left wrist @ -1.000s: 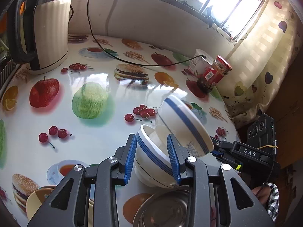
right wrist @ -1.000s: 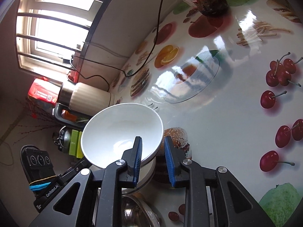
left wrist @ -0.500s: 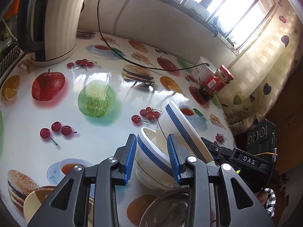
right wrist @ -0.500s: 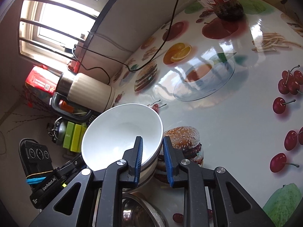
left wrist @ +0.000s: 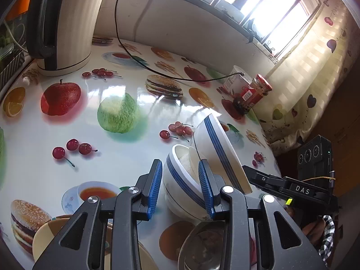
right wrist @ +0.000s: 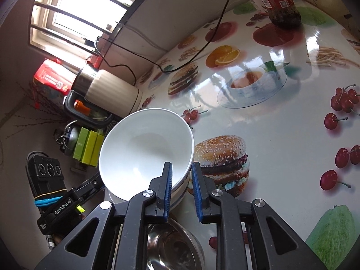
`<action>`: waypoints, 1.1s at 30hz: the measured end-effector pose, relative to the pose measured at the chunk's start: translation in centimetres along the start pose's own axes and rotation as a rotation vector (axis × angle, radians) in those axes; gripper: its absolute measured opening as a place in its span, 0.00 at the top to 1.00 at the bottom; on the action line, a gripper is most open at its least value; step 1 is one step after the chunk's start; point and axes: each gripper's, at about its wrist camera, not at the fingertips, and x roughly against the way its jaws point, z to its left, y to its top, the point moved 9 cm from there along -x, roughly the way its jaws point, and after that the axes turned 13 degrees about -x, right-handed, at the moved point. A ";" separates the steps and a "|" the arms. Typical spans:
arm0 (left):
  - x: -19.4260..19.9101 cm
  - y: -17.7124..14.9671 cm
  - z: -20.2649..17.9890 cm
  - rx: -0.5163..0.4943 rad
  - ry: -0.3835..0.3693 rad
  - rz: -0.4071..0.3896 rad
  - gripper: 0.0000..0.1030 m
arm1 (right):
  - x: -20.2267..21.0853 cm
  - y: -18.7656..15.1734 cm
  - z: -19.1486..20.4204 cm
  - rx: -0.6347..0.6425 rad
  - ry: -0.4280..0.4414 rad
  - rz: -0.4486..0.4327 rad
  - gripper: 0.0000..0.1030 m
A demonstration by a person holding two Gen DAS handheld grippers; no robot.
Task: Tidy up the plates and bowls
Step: 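Close both tools on the rims of the white and blue-striped bowls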
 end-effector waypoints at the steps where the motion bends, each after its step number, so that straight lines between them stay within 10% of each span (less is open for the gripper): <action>1: 0.1 -0.1 0.1 -0.001 0.005 0.003 0.66 | 0.1 -0.2 0.0 0.000 0.003 0.001 0.83; 33: 4.1 -4.7 3.9 0.141 0.028 -0.005 0.66 | 0.4 -5.8 4.3 0.163 -0.120 -0.040 0.83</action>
